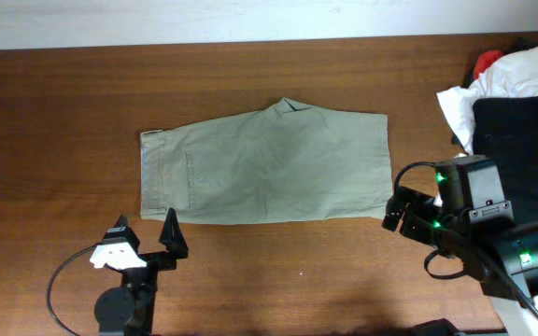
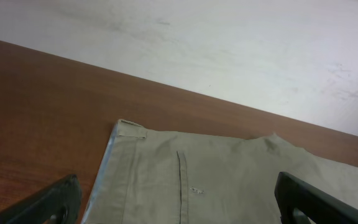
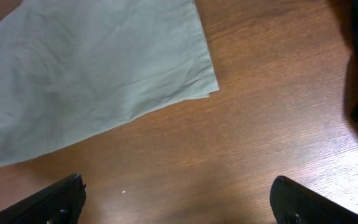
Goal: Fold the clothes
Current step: 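Grasp the shorts' left waistband edge with the left gripper, right gripper at right edge, then fold the shorts' left side over toward the right gripper with the left gripper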
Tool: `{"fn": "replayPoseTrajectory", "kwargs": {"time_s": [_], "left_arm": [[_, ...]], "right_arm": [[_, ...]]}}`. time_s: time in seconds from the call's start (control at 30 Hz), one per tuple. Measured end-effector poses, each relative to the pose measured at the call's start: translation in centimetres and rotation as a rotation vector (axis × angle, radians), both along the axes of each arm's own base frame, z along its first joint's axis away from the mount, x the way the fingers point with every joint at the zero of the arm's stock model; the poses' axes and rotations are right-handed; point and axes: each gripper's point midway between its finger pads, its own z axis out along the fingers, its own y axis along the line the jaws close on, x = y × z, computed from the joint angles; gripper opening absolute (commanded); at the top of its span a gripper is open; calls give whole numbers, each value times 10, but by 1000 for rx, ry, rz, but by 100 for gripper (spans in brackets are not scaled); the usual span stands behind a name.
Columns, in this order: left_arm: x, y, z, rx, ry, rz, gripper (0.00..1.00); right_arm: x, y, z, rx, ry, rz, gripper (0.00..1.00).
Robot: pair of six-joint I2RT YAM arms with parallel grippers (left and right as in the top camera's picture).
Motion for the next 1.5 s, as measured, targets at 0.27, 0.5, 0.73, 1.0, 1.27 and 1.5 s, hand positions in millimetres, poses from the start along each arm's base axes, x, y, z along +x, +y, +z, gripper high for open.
{"fn": "replayPoseTrajectory", "kwargs": {"time_s": [0.27,0.5,0.73,1.0,1.27,1.5], "left_arm": [[0,-2,0,-1,0,-9,99],[6,-26,72,34,-35,-152,99],[127,1,52,183,866,-191,99],[155,40,-85,58,1261,-229,99],[143,19,-148,-19,1396,-411,94],[144,19,-157,-15,1405,-432,0]], "right_arm": [[27,1,-50,-67,185,-8,99],[39,4,-49,-69,141,19,99],[40,5,-49,-73,137,32,99],[38,4,-50,-96,149,77,99],[37,4,-50,-102,150,91,99],[39,4,-49,-100,141,91,99]]}}
